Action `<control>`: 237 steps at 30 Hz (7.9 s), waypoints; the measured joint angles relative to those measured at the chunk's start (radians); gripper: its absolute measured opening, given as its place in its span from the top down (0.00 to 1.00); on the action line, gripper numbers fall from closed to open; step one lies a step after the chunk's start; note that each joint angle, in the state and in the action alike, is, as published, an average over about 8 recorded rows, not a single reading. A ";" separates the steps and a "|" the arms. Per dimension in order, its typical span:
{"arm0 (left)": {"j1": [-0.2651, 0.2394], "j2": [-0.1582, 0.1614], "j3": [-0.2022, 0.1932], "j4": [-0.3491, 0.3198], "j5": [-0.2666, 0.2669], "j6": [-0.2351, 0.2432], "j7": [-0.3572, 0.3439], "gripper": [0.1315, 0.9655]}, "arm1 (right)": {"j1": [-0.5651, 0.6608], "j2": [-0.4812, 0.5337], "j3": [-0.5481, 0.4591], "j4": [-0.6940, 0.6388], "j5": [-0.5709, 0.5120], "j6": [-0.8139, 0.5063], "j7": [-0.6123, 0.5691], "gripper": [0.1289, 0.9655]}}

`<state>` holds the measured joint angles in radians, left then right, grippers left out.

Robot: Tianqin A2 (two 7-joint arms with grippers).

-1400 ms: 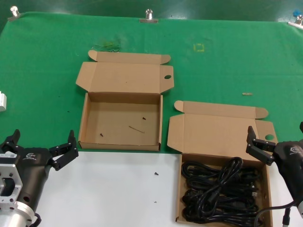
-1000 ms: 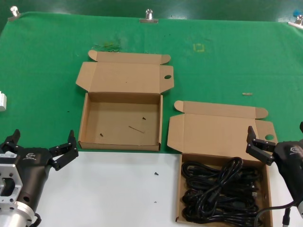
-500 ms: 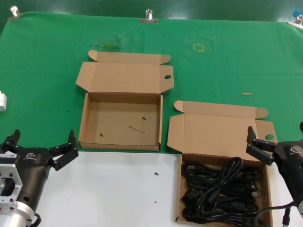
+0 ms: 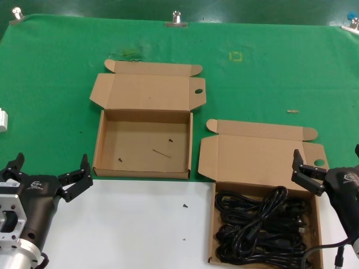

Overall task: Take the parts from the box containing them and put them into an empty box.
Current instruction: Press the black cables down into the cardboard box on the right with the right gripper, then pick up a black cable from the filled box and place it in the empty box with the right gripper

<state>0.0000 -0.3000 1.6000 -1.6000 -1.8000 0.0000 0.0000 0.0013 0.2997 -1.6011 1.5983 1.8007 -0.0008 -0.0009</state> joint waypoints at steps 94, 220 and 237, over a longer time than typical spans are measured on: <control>0.000 0.000 0.000 0.000 0.000 0.000 0.000 0.99 | 1.159 0.155 -0.663 -1.354 -0.208 -1.538 -1.233 0.00; 0.000 0.000 0.000 0.000 0.000 0.000 0.000 0.99 | 1.277 -0.173 -0.219 -1.589 -0.203 -1.069 -1.136 0.91; 0.000 0.000 0.000 0.000 0.000 0.000 0.000 0.99 | 1.240 -0.297 -0.466 -1.541 0.093 -0.927 -1.034 0.91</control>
<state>0.0000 -0.3000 1.6001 -1.6000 -1.7997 0.0000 -0.0003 1.2412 0.0029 -2.0674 0.0578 1.8938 -0.9275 -1.0354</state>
